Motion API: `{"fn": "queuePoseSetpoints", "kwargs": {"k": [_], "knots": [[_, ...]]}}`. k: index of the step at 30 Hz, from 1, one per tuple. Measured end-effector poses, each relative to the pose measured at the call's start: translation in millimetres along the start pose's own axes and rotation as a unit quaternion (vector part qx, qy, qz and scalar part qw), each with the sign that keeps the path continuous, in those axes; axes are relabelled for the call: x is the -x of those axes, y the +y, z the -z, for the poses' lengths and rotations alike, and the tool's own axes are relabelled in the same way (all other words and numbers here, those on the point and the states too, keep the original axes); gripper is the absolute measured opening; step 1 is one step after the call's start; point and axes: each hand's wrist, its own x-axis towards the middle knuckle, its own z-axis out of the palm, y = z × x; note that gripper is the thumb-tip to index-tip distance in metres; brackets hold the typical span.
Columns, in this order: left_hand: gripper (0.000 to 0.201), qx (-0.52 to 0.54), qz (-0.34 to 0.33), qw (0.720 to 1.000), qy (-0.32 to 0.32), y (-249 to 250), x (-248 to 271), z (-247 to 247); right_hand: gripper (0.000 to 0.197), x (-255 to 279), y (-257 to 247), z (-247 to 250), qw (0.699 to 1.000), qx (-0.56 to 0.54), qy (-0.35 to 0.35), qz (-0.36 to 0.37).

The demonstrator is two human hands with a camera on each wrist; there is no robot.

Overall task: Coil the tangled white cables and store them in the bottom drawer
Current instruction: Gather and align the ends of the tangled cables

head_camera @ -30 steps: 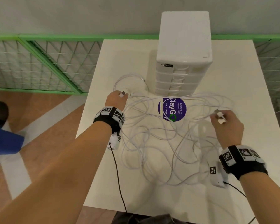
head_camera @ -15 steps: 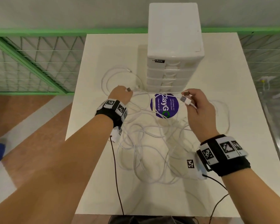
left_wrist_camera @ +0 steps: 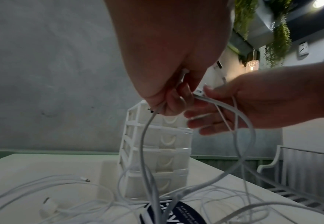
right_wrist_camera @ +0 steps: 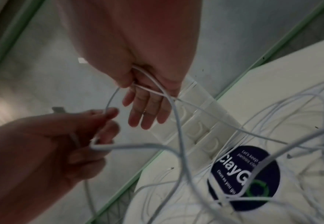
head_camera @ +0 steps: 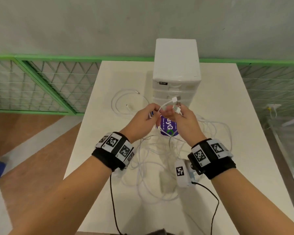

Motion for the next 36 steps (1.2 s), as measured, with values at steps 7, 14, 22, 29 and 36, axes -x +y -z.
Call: {"fn": "queuePoseSetpoints", "kwargs": {"k": [7,14,22,29,36], "knots": [[0.010,-0.046,-0.021,0.999,0.000,8.7,15.9,-31.3,0.023,22.6,-9.2,4.0,0.993,-0.113,0.000,0.038],[0.014,0.064,-0.012,0.988,0.142,32.8,9.7,-24.3,0.021,25.7,-5.5,14.5,0.997,-0.019,-0.034,0.069],[0.022,0.099,-0.009,0.994,0.043,43.4,16.9,-38.3,0.015,38.9,-1.7,12.0,0.993,0.044,-0.104,0.039],[0.026,0.148,-0.052,0.987,0.034,43.4,31.3,-55.1,0.021,37.9,5.2,18.1,0.996,0.027,-0.079,0.014],[0.029,0.042,-0.058,0.997,-0.006,34.2,28.9,-59.6,0.027,40.3,-3.1,16.8,0.984,0.109,-0.134,0.037]]}}
